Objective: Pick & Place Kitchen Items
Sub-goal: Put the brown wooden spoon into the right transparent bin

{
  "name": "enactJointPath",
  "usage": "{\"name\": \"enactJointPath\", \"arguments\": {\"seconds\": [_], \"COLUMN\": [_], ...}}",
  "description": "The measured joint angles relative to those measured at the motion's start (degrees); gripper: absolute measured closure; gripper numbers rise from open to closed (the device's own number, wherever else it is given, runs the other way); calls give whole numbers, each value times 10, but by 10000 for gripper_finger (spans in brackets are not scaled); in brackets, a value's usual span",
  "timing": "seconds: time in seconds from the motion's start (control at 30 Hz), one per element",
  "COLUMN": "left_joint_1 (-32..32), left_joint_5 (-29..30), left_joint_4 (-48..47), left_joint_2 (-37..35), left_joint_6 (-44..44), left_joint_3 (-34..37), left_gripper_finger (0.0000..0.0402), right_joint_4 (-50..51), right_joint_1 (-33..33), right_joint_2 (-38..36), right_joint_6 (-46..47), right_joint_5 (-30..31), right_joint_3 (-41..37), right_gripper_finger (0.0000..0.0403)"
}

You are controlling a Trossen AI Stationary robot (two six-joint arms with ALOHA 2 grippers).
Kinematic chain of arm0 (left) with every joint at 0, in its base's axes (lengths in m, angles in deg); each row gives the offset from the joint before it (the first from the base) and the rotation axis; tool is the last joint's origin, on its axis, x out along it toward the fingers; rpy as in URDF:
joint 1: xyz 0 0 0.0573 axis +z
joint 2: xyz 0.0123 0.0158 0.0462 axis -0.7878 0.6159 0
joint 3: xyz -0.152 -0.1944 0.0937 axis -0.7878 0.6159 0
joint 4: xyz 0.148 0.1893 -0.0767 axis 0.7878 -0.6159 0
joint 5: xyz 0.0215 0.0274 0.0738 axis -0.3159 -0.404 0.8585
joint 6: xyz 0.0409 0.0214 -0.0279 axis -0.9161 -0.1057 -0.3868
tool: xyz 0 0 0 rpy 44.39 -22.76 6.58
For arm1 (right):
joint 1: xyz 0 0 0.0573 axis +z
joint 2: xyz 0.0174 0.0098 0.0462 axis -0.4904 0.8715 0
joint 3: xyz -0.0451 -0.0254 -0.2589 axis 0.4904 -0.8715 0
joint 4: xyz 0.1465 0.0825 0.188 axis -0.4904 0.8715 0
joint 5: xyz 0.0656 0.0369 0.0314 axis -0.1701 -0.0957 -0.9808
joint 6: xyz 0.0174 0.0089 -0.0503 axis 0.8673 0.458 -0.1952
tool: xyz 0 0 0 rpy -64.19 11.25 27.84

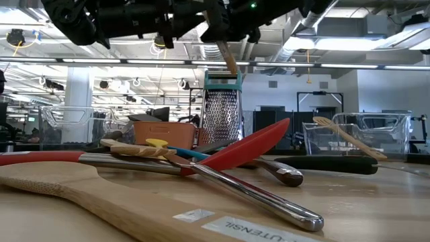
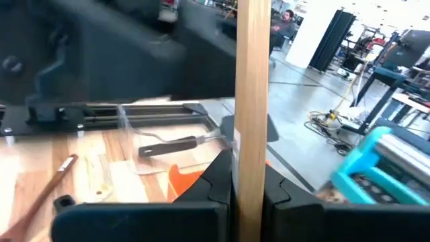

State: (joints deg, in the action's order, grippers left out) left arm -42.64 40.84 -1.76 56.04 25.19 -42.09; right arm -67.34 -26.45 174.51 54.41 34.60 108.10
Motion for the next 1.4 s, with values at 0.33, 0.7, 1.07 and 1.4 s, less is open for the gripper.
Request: {"name": "enactJointPath", "arguments": {"seconds": [0.33, 0.7, 1.07, 1.4], "left_joint_1": [0, 0, 0, 0], "left_joint_5": [-2, 4, 7, 7], "left_joint_4": [-4, -2, -4, -4], "left_joint_2": [-117, -228, -229, -229], "left_joint_6": [1, 2, 17, 17], "left_joint_3": [85, 166, 174, 174], "left_gripper_finger": [252, 258, 259, 264], "right_joint_4": [78, 79, 146, 264], "right_joint_1": [-16, -76, -174, -259], "right_joint_2": [-62, -208, -316, -330], "right_joint_6": [4, 63, 192, 312], "right_joint_5": [26, 29, 72, 94], "right_joint_3": [-20, -145, -261, -310], "right_gripper_finger": [392, 392, 392, 392]}}
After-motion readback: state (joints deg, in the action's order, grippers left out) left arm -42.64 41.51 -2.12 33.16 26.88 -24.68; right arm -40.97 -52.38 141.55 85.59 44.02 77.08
